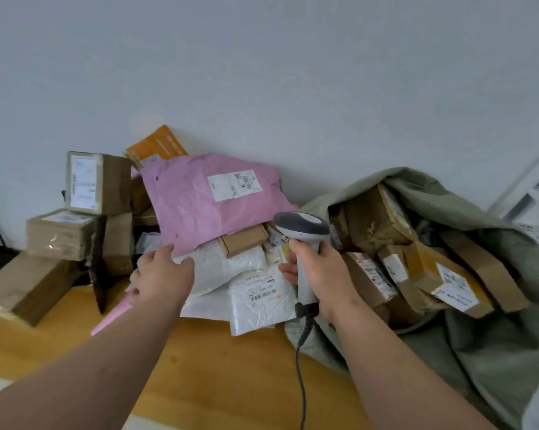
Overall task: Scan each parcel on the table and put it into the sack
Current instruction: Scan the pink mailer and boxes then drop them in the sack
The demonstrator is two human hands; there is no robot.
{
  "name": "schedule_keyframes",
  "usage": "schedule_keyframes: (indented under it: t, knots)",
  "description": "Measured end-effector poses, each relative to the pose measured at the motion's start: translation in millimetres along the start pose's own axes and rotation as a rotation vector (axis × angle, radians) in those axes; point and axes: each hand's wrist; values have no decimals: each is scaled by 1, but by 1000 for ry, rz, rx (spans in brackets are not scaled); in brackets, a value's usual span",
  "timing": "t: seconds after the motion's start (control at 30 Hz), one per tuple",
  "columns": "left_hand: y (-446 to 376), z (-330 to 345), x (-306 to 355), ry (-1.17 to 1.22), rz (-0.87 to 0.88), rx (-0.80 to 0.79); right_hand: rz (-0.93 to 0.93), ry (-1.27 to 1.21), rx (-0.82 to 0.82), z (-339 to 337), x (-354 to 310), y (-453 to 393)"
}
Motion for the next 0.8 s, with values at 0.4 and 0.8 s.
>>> schedule_keyframes:
  t: [0.4, 0.8]
  knots:
    - [-33, -29, -21, 15, -12, -22, 43, 102, -38, 49, 9, -20]
    - [-81, -16, 15, 9, 93, -96, 137, -33, 37, 76, 16, -75]
Point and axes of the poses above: each hand's wrist, its own y-axis away from the middle knuckle, its own z-axis out of the palm, x = y × z, and after that the axes turned 3 degrees about -z, right-handed
